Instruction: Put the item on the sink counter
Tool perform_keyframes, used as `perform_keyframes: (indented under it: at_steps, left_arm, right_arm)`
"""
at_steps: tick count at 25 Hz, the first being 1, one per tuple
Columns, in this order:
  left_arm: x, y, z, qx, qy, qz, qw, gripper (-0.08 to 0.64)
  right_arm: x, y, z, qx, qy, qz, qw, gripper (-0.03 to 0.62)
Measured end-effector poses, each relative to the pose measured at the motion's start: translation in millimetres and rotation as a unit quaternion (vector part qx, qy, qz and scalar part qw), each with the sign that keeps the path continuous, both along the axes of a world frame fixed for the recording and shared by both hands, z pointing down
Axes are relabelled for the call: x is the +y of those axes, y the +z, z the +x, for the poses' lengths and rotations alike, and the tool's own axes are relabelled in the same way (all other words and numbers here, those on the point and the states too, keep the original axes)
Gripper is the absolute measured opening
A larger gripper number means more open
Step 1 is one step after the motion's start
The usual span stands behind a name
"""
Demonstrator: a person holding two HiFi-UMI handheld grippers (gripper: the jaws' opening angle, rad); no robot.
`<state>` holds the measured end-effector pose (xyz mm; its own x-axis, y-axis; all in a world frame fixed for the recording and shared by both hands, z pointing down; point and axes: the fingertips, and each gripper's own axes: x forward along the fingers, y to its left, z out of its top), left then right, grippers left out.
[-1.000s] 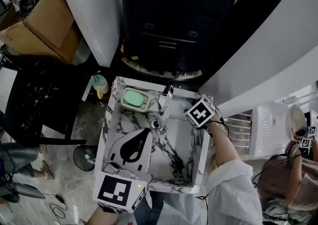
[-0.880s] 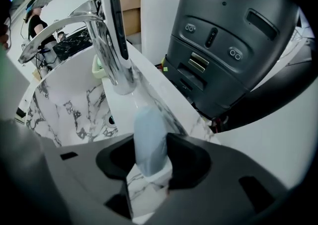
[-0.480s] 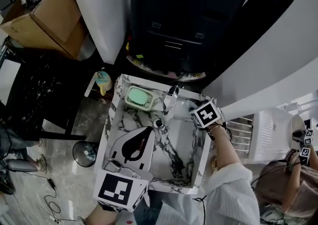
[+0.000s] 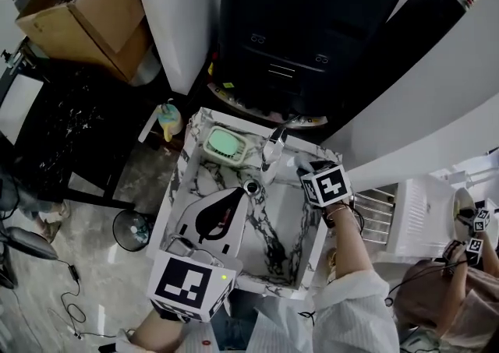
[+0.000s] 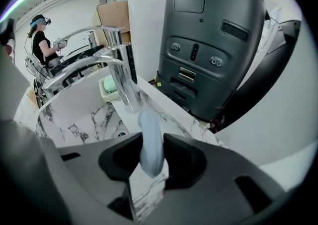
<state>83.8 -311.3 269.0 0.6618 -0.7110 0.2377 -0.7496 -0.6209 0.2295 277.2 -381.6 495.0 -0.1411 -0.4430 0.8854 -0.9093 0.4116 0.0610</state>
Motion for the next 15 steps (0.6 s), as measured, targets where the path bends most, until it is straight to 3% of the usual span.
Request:
perform_keyframes:
  at_steps: [15]
  left_arm:
    - [45.0,-31.4,-0.1,0.005,-0.005,0.037,0.9993,0.015]
  right_arm:
    - [53.2,-97.0,-54.7,-0.022,-0.006,0.074,0.997,0.13]
